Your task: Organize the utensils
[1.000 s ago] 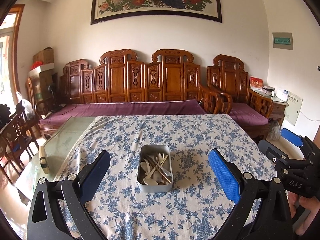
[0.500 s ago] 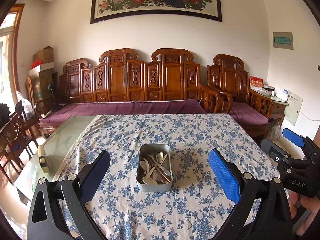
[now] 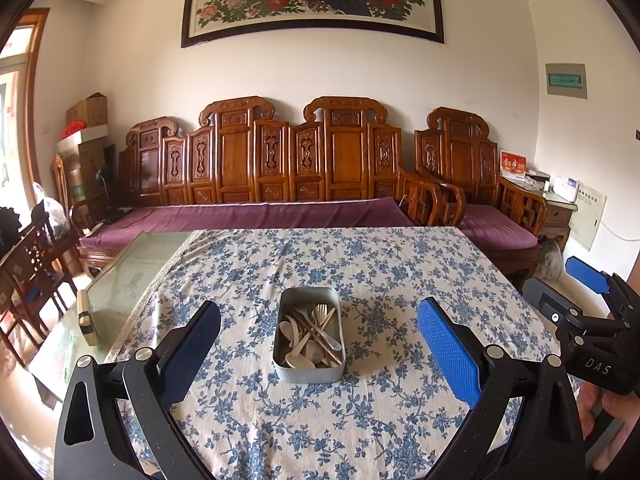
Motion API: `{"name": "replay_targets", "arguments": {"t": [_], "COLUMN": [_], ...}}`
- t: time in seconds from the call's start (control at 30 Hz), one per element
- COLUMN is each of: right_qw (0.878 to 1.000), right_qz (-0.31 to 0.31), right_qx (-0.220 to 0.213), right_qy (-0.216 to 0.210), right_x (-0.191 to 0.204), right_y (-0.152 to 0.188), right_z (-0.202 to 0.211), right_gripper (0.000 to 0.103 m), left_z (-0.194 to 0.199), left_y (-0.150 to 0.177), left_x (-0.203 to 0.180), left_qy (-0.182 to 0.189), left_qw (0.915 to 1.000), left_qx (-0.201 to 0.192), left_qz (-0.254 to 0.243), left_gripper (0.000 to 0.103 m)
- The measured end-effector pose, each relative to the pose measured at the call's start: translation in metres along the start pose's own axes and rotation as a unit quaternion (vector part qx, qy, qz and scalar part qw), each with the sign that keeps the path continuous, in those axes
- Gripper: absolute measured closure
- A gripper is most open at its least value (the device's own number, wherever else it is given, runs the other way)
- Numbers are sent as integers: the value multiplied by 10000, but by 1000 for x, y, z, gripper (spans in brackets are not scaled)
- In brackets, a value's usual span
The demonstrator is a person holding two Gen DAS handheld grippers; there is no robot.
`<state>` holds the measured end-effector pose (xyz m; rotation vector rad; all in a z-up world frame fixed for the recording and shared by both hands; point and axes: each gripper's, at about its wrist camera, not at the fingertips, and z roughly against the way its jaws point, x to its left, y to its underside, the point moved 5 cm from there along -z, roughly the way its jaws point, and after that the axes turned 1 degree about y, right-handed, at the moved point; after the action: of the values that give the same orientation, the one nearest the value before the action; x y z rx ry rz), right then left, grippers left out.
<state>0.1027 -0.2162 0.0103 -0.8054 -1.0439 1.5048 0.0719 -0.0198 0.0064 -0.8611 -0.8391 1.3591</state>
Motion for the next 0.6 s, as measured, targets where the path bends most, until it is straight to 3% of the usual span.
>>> {"name": "replay_targets", "arguments": {"t": [0.6], "right_qw": [10000], "right_qz": [-4], "right_qx": [4], "right_qy": [3], "right_x": [0], "right_y": [0], "right_z": [0], "right_gripper": [3], "left_z": [1], "left_y": [0], "left_x": [-2], "left_qy": [0], "left_qw": [10000], "left_qx": [-10], "left_qz": [1], "left_gripper": [8]}}
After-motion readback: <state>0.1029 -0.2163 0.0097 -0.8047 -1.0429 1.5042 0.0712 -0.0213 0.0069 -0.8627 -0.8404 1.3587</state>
